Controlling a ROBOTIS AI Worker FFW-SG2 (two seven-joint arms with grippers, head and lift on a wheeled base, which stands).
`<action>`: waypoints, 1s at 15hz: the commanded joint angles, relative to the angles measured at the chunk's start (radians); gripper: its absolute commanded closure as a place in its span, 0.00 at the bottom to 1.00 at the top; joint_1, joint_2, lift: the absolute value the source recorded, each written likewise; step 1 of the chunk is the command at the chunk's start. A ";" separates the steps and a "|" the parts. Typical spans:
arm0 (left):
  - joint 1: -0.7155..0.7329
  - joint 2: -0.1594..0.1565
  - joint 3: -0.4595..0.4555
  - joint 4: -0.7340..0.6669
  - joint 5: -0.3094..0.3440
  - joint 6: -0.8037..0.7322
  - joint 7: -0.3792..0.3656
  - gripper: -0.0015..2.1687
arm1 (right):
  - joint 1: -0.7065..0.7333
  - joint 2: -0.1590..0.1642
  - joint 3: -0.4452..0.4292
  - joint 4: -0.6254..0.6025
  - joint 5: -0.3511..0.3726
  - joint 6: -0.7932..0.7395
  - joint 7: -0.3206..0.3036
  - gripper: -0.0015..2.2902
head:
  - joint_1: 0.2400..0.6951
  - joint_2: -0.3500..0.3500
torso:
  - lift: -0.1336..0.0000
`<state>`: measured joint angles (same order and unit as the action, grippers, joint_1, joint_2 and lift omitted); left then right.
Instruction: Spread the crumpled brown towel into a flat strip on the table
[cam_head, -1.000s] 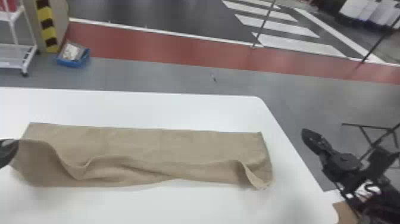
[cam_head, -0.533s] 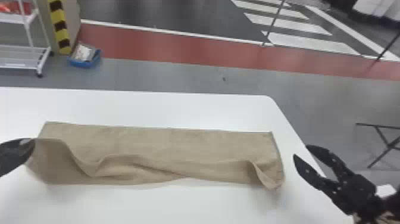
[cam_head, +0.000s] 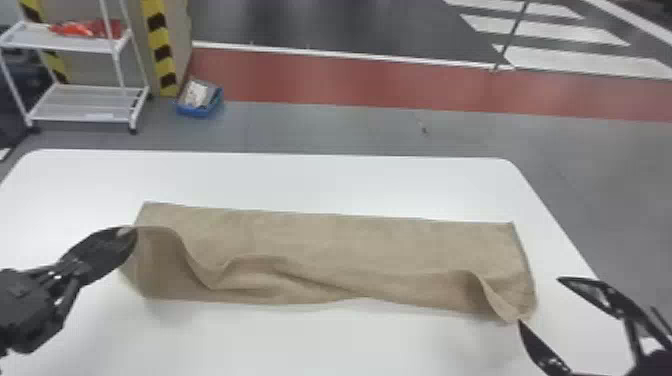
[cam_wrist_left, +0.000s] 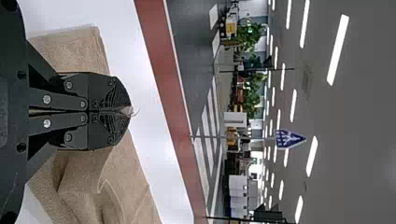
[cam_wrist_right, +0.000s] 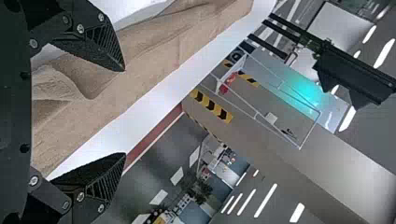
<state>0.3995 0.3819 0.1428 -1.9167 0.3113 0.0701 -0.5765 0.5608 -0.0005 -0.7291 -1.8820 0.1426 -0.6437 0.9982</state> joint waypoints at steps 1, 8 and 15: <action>0.002 0.000 0.000 0.004 -0.001 -0.013 0.001 0.83 | 0.004 -0.001 0.016 0.038 0.143 -0.047 -0.069 0.13 | 1.00 0.25 | 0.07; 0.005 -0.003 -0.005 0.004 -0.009 -0.025 0.001 0.83 | -0.030 -0.052 0.057 0.101 0.247 0.183 -0.156 0.18 | 1.00 0.20 | 0.07; 0.008 -0.001 -0.005 0.004 -0.009 -0.043 0.001 0.83 | -0.045 -0.053 0.060 0.101 0.244 0.260 -0.155 0.39 | 1.00 0.17 | 0.07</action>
<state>0.4060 0.3790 0.1372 -1.9130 0.3009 0.0316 -0.5752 0.5178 -0.0534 -0.6702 -1.7808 0.3888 -0.3971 0.8424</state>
